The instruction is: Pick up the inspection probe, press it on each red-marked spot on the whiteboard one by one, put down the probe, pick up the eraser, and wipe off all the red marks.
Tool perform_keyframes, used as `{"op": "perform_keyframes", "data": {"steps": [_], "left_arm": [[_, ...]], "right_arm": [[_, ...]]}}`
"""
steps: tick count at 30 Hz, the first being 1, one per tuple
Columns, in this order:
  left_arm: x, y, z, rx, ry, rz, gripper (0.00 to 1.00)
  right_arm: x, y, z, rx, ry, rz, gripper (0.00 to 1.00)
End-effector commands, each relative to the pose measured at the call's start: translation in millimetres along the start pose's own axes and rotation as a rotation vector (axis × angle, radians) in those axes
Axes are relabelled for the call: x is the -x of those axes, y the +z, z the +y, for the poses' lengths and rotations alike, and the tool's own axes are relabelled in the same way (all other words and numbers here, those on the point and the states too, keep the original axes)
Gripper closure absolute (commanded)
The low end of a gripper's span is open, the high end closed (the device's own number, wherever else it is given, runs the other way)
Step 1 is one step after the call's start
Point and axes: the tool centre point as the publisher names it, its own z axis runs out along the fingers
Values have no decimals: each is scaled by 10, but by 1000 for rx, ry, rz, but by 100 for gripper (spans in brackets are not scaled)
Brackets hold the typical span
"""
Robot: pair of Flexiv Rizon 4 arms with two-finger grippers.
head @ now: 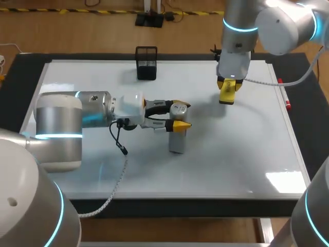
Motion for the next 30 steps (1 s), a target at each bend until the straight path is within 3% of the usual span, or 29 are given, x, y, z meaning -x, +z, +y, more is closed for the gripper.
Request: {"op": "perform_keyframes", "data": {"steps": [1, 22, 30], "left_arm": [[-21, 6, -18, 20, -1, 1, 100], [-60, 19, 16, 43, -11, 20, 100], [-69, 1, -122, 33, -11, 29, 100]], "right_arm": [[-6, -7, -4, -2, -2, 2, 100], [-6, -7, -4, -2, -2, 2, 100], [-6, -7, -4, -2, -2, 2, 100]]}}
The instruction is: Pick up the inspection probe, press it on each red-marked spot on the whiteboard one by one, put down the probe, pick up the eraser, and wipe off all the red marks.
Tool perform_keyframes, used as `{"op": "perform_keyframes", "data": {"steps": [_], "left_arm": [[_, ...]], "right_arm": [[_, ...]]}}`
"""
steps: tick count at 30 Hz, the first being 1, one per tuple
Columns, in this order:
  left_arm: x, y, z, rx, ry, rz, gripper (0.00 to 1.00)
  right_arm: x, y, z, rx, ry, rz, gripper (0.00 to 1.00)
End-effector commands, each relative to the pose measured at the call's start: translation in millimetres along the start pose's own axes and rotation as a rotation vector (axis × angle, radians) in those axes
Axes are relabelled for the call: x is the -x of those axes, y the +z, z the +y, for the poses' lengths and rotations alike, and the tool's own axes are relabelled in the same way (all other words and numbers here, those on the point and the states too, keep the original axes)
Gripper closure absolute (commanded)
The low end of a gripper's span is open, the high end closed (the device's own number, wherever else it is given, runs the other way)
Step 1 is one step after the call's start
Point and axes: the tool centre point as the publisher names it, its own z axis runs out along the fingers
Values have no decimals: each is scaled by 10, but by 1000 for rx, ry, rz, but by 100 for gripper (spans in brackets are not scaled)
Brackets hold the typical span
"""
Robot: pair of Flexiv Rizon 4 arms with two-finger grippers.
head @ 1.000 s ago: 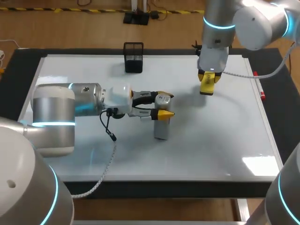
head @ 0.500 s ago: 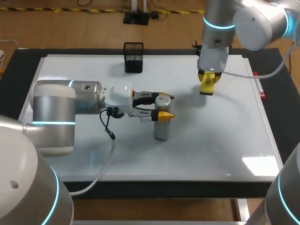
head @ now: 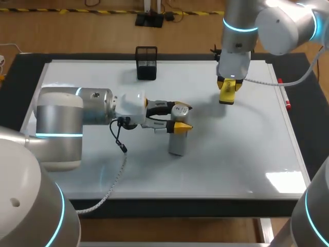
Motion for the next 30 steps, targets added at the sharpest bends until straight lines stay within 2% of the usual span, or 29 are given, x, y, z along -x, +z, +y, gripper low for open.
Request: {"op": "perform_keyframes", "data": {"steps": [1, 7, 14, 21, 30], "left_arm": [[7, -51, -115, 7, 2, 3, 100], [62, -220, -230, 6, 16, -18, 100], [187, -582, -407, -19, 36, -86, 100], [361, -1081, -575, -45, 62, -179, 100], [530, -1634, -659, -54, 79, -276, 100]], "right_arm": [[-6, -7, -5, -2, -2, 2, 100], [-6, -7, -5, -2, -2, 2, 100], [-6, -7, -5, -2, -2, 2, 100], [-6, -7, -5, -2, -2, 2, 100], [-6, -7, -5, -2, -2, 2, 100]]}}
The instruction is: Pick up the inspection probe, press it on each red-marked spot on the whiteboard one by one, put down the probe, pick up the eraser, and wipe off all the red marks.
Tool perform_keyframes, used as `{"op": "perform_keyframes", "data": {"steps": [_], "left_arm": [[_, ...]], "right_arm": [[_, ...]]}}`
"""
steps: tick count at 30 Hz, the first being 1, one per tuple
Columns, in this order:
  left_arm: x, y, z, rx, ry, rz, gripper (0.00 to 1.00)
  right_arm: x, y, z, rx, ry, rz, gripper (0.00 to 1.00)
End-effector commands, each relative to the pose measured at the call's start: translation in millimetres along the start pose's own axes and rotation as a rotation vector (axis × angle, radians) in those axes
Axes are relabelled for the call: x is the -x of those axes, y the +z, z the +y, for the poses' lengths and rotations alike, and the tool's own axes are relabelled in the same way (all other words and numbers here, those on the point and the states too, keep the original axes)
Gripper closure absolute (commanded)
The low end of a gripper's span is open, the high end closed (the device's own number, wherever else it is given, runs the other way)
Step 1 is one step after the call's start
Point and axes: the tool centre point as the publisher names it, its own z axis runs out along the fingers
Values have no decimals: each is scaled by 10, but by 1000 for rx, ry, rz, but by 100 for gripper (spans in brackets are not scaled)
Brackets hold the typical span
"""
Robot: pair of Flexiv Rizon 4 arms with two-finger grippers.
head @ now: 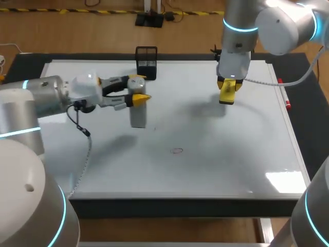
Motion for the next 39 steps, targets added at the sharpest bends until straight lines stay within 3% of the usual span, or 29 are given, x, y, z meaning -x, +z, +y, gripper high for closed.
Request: {"op": "perform_keyframes", "data": {"steps": [1, 14, 22, 36, 39], "left_arm": [[32, -368, -106, 5, 9, -31, 100], [308, -974, -125, -14, 21, -141, 100], [351, -1265, -179, -31, 29, -202, 100], [349, -1289, -180, -32, 28, -209, 100], [349, -1289, -180, -32, 28, -209, 100]], "right_arm": [[-6, -7, -5, -2, -2, 2, 100], [-6, -7, -5, -2, -2, 2, 100], [-6, -7, -5, -2, -2, 2, 100], [-6, -7, -5, -2, -2, 2, 100], [92, 12, 102, -11, -26, 12, 100]]}}
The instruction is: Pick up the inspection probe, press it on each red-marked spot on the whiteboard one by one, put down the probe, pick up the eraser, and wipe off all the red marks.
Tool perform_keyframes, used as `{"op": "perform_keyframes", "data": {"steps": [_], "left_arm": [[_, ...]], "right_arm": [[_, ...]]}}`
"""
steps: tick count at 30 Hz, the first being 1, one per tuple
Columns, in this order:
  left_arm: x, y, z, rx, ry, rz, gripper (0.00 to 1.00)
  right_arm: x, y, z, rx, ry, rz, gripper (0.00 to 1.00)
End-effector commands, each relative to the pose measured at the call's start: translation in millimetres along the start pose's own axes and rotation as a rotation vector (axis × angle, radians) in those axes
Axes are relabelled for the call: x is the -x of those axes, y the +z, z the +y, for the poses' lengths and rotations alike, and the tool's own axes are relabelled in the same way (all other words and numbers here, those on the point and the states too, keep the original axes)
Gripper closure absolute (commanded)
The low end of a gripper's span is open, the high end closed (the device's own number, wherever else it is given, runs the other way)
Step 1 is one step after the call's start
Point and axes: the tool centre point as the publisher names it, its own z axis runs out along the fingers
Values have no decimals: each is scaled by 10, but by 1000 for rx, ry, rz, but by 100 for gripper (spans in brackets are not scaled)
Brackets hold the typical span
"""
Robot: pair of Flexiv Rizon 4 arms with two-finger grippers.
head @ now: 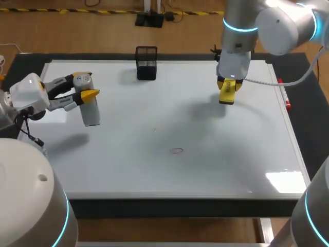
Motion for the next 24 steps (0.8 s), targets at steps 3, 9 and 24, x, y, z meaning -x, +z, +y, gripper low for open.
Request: {"op": "perform_keyframes", "data": {"steps": [3, 9, 24], "left_arm": [[-3, 2, -12, 1, 0, -1, 100], [-3, 2, -12, 1, 0, -1, 100], [-3, 2, -12, 1, 0, -1, 100]], "right_arm": [[180, 21, 246, -19, -32, 15, 100], [414, 9, 578, -29, -58, -17, 100], [1068, -18, 1361, -17, -135, -38, 100]]}}
